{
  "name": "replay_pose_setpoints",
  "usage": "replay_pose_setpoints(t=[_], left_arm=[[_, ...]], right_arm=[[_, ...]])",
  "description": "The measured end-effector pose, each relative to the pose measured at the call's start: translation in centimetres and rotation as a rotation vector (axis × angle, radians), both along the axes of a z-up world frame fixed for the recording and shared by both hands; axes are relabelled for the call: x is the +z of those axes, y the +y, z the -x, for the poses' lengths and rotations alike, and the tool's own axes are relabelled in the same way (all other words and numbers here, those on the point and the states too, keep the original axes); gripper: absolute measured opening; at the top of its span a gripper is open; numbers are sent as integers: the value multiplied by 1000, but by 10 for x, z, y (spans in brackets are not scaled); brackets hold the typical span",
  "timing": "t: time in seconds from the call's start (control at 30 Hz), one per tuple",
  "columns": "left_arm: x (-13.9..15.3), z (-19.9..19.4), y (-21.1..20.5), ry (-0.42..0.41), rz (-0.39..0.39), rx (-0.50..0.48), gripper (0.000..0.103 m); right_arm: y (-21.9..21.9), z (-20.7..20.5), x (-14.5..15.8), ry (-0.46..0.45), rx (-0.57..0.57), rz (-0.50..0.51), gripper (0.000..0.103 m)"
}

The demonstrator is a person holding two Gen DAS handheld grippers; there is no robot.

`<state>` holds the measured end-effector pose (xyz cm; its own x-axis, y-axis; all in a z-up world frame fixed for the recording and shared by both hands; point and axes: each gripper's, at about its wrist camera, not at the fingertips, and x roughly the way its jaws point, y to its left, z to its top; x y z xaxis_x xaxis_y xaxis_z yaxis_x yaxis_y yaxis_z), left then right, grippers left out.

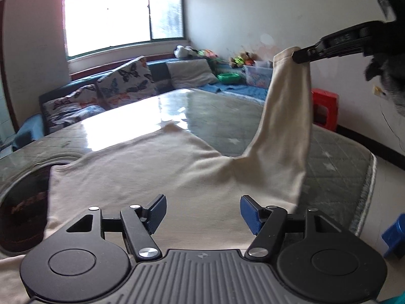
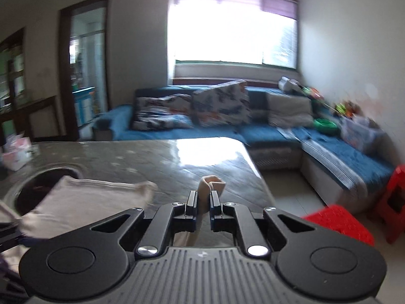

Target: Fold clothes

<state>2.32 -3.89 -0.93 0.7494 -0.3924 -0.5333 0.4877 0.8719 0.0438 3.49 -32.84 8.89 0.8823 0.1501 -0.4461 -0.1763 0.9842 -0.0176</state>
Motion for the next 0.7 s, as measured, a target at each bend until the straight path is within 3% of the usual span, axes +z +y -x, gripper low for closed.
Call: replay_pose_setpoints(t=[0.3,0.5,0.7], left_arm=[[6,6,59,-13,61,139,70],[4,18,90,-14,73,204,73],[-2,27,109,5,72,256,74]], right_arm=[[104,2,27,-18,260,65,8],[175,-1,9,35,420,92,8],[229,-2,-32,139,540,121,9]])
